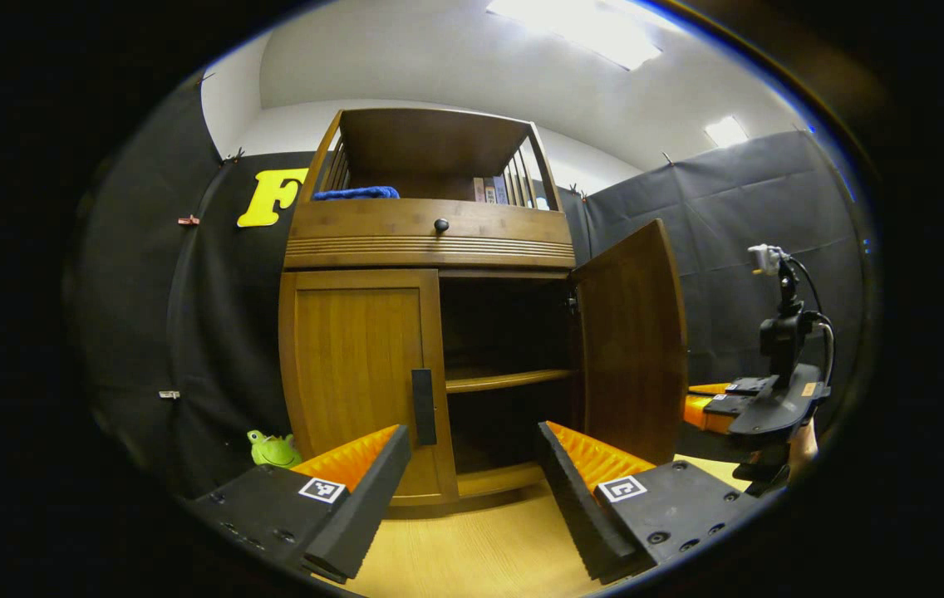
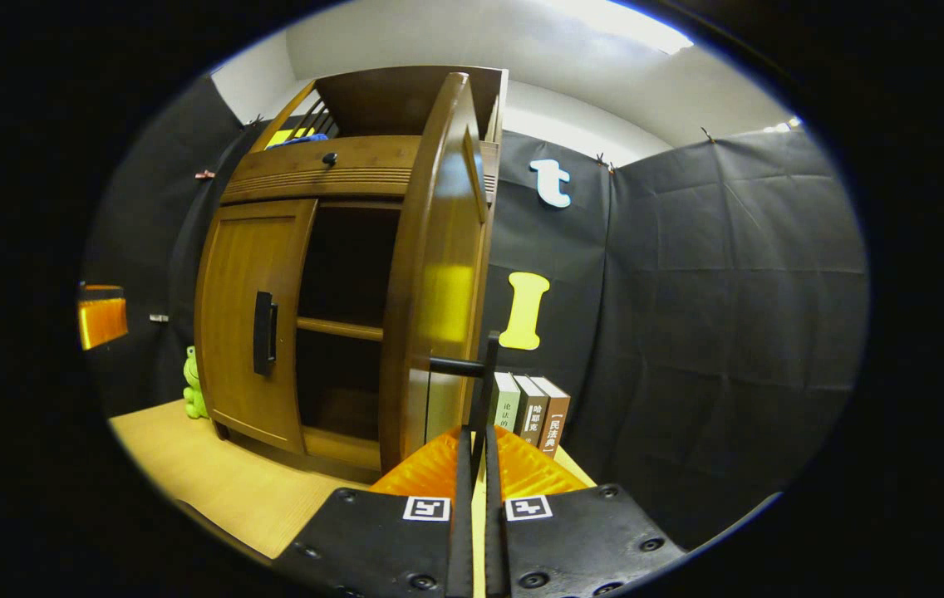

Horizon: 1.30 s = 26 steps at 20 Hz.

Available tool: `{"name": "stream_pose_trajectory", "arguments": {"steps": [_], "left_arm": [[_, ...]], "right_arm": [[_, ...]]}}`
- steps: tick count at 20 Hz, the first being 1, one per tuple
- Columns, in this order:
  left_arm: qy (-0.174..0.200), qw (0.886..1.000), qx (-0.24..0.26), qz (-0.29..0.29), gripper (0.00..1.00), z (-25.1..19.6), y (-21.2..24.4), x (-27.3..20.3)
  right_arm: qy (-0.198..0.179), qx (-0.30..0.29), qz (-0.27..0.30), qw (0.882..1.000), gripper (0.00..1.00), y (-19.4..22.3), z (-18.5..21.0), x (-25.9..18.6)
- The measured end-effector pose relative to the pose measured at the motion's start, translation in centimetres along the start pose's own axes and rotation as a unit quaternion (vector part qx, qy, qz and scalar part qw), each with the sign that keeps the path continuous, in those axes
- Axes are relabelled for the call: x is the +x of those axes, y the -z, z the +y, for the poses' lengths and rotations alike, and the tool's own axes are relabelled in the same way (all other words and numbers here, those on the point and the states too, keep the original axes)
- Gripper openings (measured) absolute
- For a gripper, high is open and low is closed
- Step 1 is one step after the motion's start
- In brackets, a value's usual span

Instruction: Open the right door of the double-door shoe cabinet with the right hand, and open the left door with the left hand.

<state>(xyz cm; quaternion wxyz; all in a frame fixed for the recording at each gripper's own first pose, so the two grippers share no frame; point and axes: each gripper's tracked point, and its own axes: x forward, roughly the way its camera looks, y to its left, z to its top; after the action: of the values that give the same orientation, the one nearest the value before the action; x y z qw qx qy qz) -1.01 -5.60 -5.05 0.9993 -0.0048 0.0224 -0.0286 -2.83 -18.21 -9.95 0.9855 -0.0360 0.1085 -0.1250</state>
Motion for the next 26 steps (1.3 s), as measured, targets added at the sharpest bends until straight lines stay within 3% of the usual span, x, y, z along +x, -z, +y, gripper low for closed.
{"name": "stream_pose_trajectory", "arguments": {"steps": [7, 14, 17, 18, 20, 25, 26], "left_arm": [[-0.016, 1.000, -0.006, 0.003, 0.95, 1.0, 1.1, 3.5], [-0.034, 0.999, -0.033, 0.007, 0.95, 3.0, 2.7, 8.3], [-0.042, 0.998, -0.041, 0.000, 0.96, 4.0, 2.9, 11.1], [-0.044, 0.998, -0.040, -0.001, 0.96, 4.2, 3.1, 12.1], [-0.057, 0.998, -0.030, -0.006, 0.95, 5.2, 3.6, 14.0], [-0.071, 0.997, -0.023, 0.014, 0.94, 7.1, 6.4, 18.7], [-0.080, 0.996, -0.019, 0.015, 0.94, 7.6, 7.0, 19.4]], "right_arm": [[0.002, 0.012, -0.004, 1.000, 0.09, 0.2, -2.3, -0.5], [0.083, -0.041, -0.033, 0.995, 0.08, -0.3, -7.8, -2.7], [0.055, -0.029, -0.029, 0.998, 0.06, -0.3, -6.8, -3.1], [0.056, -0.032, -0.029, 0.998, 0.12, -0.3, -7.1, -3.5], [0.052, -0.028, -0.038, 0.998, 0.16, -0.8, -7.0, -4.1], [0.026, -0.001, -0.044, 0.999, 0.92, -0.7, -6.6, -4.6], [0.023, -0.002, -0.046, 0.999, 0.94, -0.8, -6.5, -4.7]]}}
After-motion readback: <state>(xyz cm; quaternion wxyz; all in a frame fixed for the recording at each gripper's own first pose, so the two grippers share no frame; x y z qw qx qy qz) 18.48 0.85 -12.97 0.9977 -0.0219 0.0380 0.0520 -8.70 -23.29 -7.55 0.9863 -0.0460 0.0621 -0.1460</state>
